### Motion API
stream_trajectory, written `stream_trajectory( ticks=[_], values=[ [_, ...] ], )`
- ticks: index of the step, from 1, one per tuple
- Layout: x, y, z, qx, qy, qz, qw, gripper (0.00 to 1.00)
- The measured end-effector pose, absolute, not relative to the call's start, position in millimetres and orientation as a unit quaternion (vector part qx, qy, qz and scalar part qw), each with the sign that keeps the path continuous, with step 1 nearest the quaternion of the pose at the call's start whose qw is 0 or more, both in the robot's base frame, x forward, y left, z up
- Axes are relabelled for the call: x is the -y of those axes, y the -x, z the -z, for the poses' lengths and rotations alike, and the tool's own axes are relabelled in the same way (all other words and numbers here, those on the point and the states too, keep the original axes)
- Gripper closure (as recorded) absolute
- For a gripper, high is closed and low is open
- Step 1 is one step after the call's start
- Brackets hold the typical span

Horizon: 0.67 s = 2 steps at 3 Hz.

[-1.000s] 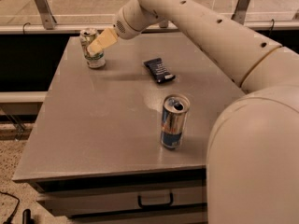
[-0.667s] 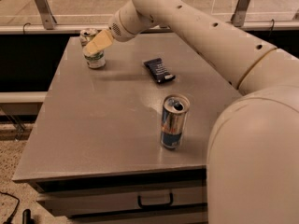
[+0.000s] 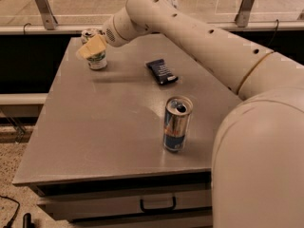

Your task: Knock 7up can over

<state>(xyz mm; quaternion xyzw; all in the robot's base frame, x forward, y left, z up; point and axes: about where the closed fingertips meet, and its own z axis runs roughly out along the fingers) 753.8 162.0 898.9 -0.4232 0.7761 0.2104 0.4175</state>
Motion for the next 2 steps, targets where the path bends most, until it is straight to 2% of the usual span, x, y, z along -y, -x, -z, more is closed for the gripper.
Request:
stream_trajectory(
  ticks=[1, 2],
  values=[
    [-170.0, -753.8, -896.2, -0.769, 0.429, -0.218, 0.421, 0.15],
    [-169.1, -756.1, -893.7, -0.764, 0.434, -0.222, 0.422, 0.47]
  ],
)
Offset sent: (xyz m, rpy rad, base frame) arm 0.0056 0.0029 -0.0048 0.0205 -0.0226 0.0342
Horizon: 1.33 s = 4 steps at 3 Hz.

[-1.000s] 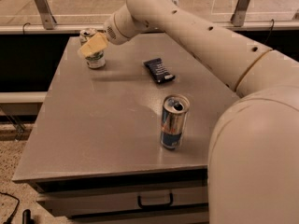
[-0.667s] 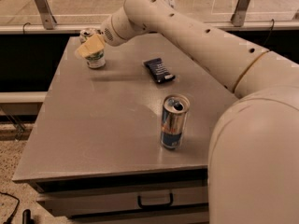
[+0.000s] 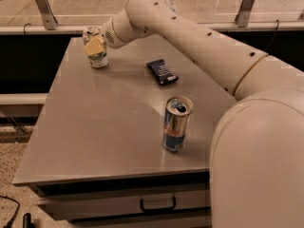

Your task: Knock 7up can over

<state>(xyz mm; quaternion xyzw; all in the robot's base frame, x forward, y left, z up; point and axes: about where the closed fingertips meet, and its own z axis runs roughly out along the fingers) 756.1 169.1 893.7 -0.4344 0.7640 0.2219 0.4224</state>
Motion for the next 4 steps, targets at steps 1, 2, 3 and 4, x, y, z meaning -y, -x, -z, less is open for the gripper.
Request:
stream_trajectory(
  ticks=[1, 2, 3, 4],
  values=[
    [-165, -756, -898, -0.759, 0.443, -0.225, 0.421, 0.70],
    [-139, -747, -925, -0.749, 0.465, -0.210, 0.422, 0.93],
    [-106, -731, -958, -0.741, 0.502, -0.186, 0.405, 1.00],
    [-89, -712, -972, -0.735, 0.550, -0.153, 0.366, 1.00]
  ],
)
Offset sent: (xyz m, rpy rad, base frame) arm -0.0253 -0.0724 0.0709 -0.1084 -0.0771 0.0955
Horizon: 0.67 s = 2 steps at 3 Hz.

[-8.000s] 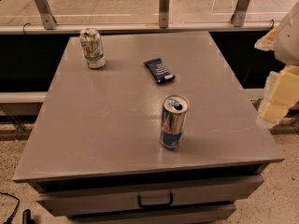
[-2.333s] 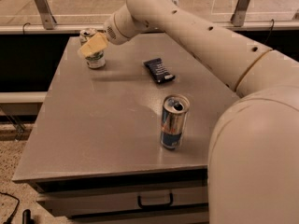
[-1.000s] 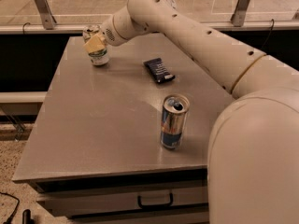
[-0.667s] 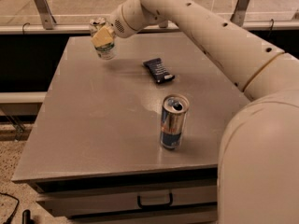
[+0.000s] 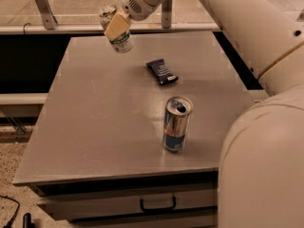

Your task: Knock 7up can over

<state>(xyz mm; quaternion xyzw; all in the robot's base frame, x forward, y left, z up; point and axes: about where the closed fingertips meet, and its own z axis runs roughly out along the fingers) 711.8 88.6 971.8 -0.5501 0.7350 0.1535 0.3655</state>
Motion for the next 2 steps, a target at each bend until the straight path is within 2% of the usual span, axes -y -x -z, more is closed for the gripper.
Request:
stream_trajectory(
  ticks=[1, 2],
  values=[
    [-76, -674, -951, -0.723, 0.628, -0.119, 0.264, 1.00],
    [-71, -651, -932, -0.704, 0.674, -0.103, 0.198, 1.00]
  ],
)
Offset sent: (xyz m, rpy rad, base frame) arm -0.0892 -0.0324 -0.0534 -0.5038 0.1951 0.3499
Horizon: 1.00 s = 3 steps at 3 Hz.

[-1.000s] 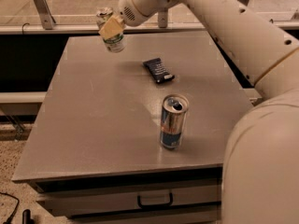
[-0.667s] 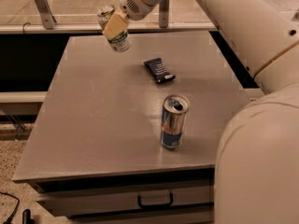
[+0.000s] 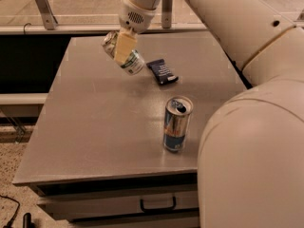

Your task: Knock 7up can over

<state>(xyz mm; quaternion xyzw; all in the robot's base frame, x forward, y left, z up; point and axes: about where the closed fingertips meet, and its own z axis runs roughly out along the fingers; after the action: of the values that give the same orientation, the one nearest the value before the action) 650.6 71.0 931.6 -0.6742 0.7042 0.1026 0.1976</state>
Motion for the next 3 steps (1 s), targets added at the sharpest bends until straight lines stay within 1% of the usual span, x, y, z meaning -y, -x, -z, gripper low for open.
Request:
stream_trajectory(
  ticks=[1, 2, 3],
  values=[
    [-68, -630, -919, -0.672, 0.724, -0.067, 0.139, 0.98],
    [-66, -623, -913, -0.655, 0.746, -0.036, 0.113, 0.77],
    [-62, -618, -899, -0.644, 0.760, -0.013, 0.085, 0.53]
  ],
)
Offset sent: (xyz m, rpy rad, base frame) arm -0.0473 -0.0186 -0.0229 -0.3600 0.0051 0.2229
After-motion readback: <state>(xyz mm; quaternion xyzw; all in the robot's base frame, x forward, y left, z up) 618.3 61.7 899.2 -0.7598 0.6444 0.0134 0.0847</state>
